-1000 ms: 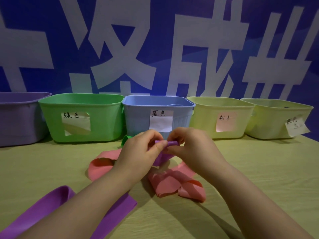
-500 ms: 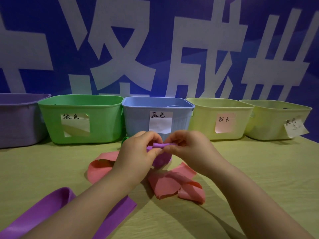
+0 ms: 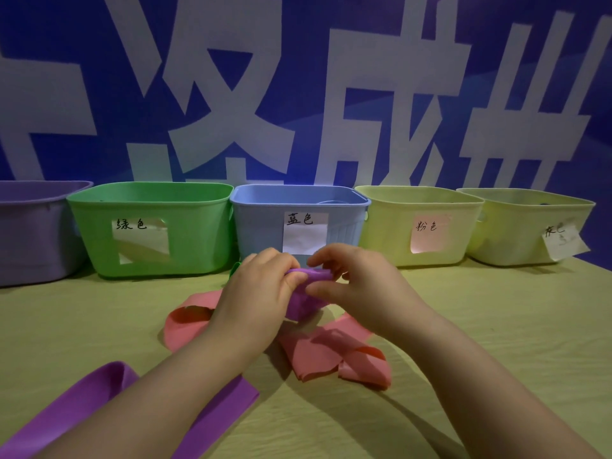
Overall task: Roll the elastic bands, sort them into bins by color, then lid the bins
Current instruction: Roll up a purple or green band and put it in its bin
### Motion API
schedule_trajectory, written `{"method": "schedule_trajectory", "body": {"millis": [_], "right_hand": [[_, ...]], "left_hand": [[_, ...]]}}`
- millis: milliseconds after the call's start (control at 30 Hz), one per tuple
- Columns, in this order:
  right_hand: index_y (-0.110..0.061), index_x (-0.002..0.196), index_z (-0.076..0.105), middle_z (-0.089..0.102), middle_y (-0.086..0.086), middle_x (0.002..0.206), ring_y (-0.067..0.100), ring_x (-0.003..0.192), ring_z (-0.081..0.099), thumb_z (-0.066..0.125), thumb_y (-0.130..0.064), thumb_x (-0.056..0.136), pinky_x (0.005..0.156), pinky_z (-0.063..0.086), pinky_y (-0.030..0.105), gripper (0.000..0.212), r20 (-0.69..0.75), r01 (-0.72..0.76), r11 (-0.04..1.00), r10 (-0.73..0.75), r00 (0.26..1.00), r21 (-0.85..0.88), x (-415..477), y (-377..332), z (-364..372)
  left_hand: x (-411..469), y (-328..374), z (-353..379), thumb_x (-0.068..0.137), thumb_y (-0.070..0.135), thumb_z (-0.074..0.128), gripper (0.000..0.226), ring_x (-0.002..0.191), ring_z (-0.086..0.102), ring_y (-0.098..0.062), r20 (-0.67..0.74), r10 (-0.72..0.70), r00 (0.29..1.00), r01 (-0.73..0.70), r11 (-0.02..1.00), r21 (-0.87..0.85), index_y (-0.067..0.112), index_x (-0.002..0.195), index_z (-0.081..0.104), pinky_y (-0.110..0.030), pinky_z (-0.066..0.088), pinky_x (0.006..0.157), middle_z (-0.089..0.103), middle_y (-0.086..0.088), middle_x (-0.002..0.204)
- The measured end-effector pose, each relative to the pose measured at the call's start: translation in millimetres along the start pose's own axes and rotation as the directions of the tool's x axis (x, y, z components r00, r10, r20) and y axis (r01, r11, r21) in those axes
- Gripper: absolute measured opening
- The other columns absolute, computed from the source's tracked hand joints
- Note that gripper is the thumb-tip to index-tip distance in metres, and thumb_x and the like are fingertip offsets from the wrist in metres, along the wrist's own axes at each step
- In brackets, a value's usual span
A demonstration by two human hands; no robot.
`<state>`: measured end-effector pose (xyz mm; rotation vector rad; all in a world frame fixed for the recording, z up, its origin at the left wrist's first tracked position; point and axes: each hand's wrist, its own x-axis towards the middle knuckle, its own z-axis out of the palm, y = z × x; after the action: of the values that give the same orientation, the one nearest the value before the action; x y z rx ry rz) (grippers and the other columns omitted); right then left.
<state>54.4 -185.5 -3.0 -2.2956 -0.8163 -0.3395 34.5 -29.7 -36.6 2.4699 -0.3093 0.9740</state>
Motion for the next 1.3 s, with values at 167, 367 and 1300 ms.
{"method": "schedule_trajectory", "body": {"millis": [167,367,1300], "right_hand": [[-0.021,0.088,0.067,0.066,-0.005,0.075,0.007,0.068,0.056,0.064,-0.032,0.084,0.062,0.04,0.015,0.012,-0.05,-0.028,0.999,0.027,0.998,-0.022,0.3,1.4,-0.6],[-0.02,0.089,0.067,0.056,-0.009,0.065,0.002,0.058,0.048,0.054,-0.037,0.09,0.056,0.037,0.014,0.022,-0.034,-0.026,1.0,0.026,0.999,-0.015,1.4,1.5,-1.7],[-0.029,0.092,0.063,0.063,-0.007,0.076,0.009,0.072,0.056,0.066,-0.028,0.081,0.061,0.039,0.013,0.011,-0.056,-0.061,0.997,0.064,0.996,0.05,1.1,2.0,2.0]], "left_hand": [[-0.7,2.5,-1.2,0.083,0.047,0.05,0.035,0.08,0.053,-0.016,-0.017,-0.03,0.999,0.028,0.994,-0.103,0.017,0.088,0.065,-0.018,0.035,0.066,0.055,0.008,0.081],[-1.2,3.2,-3.2,0.074,0.035,0.06,0.016,0.076,0.052,-0.006,-0.065,-0.035,0.997,0.025,0.987,-0.156,0.023,0.081,0.065,-0.016,0.036,0.068,0.061,0.012,0.078],[-3.0,5.6,-4.0,0.086,0.02,0.063,0.021,0.08,0.054,-0.011,-0.088,-0.075,0.993,0.061,0.986,-0.155,0.02,0.107,0.063,-0.009,0.036,0.069,0.059,0.008,0.087]]}}
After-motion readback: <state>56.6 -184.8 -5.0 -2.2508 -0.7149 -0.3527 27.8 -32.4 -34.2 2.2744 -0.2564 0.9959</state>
